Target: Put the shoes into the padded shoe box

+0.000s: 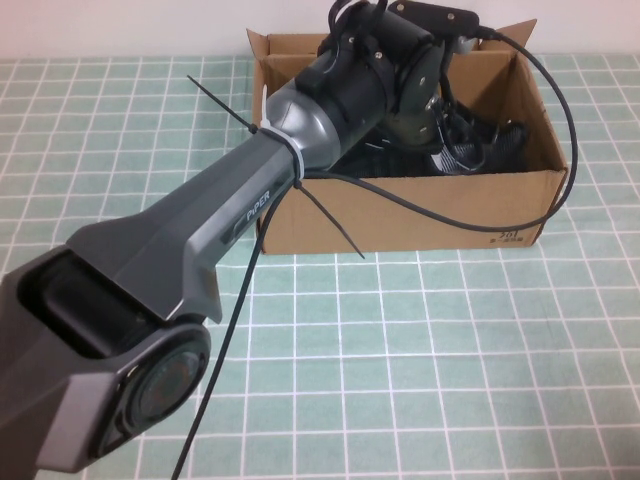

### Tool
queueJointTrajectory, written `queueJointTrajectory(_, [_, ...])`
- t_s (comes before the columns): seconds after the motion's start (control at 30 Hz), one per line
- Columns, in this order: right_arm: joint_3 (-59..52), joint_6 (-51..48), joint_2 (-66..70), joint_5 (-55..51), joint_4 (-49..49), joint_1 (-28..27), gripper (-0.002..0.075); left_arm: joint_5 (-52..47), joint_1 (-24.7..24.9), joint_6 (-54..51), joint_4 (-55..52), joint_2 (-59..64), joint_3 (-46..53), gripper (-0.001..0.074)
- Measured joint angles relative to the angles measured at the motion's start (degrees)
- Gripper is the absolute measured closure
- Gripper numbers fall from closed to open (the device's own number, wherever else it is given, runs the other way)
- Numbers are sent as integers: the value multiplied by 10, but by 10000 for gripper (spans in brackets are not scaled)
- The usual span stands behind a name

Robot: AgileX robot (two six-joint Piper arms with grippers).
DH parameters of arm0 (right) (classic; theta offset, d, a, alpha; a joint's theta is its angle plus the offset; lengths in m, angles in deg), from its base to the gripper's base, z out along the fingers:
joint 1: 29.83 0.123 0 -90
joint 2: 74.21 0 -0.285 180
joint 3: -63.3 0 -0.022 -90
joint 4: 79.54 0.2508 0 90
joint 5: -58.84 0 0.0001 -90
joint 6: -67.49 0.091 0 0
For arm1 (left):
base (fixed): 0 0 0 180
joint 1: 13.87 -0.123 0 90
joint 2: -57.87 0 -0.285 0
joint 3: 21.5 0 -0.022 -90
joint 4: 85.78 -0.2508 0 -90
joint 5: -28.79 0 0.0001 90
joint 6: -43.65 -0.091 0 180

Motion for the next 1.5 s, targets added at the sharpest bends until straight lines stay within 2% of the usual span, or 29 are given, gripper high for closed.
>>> queueJointTrajectory(0.07, [0, 0, 0, 0, 0, 0, 734, 0, 0, -11, 3, 0, 0, 724])
queueJointTrajectory(0.17, [0, 0, 0, 0, 0, 0, 734, 1, 0, -30, 12, 0, 0, 659])
queueJointTrajectory(0.27, [0, 0, 0, 0, 0, 0, 734, 4, 0, -48, 20, -5, -2, 533])
queueJointTrajectory(0.4, [0, 0, 0, 0, 0, 0, 734, 7, 0, -52, 19, -20, -3, 327])
queueJointTrajectory(0.53, [0, 0, 0, 0, 0, 0, 734, -6, 0, -52, -4, -53, -3, 272])
queueJointTrajectory(0.6, [0, 0, 0, 0, 0, 0, 734, -20, 1, -52, -18, -78, -3, 290])
queueJointTrajectory(0.63, [0, 0, 0, 0, 0, 0, 734, -25, 2, -52, -24, -93, 2, 324])
queueJointTrajectory(0.8, [0, 0, 0, 0, 0, 0, 734, -29, 9, -52, -40, -183, 77, 637])
queueJointTrajectory(0.87, [0, 0, 0, 0, 0, 0, 734, -19, 10, -53, -50, -226, 129, 688])
queueJointTrajectory(1.0, [0, 0, 0, 0, 0, 0, 734, 9, 10, -41, -83, -330, 265, 724])
queueJointTrajectory(1.23, [0, 0, 0, 0, 0, 0, 734, 23, 7, 29, -171, -509, 472, 733])
queueJointTrajectory(1.5, [0, 0, 0, 0, 0, 0, 734, 42, 7, 95, -186, -679, 636, 736])
